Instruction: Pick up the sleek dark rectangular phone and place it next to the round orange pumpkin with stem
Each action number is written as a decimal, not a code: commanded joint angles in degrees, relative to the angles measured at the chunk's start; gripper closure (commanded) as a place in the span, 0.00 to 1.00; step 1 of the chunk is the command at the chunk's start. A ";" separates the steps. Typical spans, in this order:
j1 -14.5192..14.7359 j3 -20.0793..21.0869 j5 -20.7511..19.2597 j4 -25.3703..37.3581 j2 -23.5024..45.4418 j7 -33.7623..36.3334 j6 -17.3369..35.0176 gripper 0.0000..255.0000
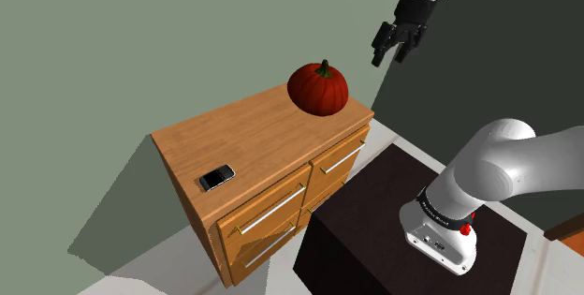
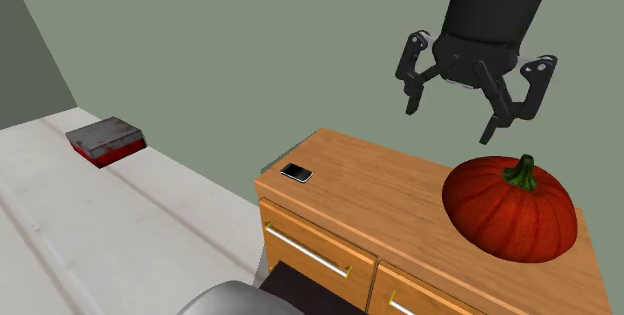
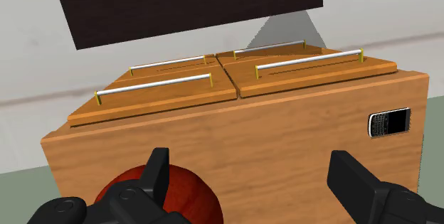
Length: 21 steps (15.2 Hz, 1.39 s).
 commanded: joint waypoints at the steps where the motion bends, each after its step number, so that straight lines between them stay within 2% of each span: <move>1: 0.00 0.00 0.00 0.00 0.00 0.00 0.00 0.00; 6: 0.33 7.72 4.71 -5.45 -0.67 12.10 4.93 0.00; 11: 0.92 15.91 9.55 -8.26 2.08 24.26 10.82 0.00; 17: 0.40 26.20 13.90 -7.96 10.01 38.95 18.98 0.00; 21: -1.49 33.30 14.59 -5.61 17.73 49.20 24.70 0.00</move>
